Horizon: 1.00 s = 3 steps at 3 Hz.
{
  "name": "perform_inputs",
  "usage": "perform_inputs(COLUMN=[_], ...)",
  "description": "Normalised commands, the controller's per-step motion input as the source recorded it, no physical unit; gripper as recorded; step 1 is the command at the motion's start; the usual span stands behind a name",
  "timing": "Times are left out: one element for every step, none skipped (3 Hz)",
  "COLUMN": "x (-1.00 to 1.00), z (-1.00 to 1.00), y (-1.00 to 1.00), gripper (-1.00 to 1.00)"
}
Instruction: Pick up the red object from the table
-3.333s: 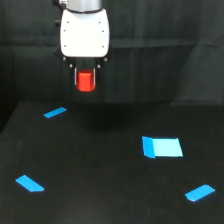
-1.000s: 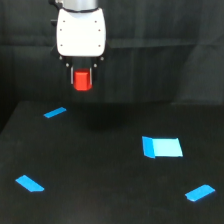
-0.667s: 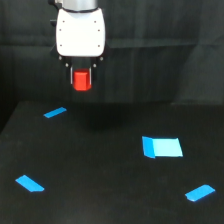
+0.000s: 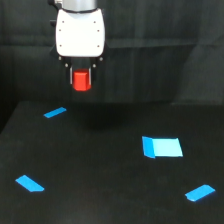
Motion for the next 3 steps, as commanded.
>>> perform_inputs(x=[-0.13,-0.05,-0.04], z=[0.03,-0.06,0.05], y=[0.04,0.00,-0.04], gripper=[-0.89,-0.93,-0.98])
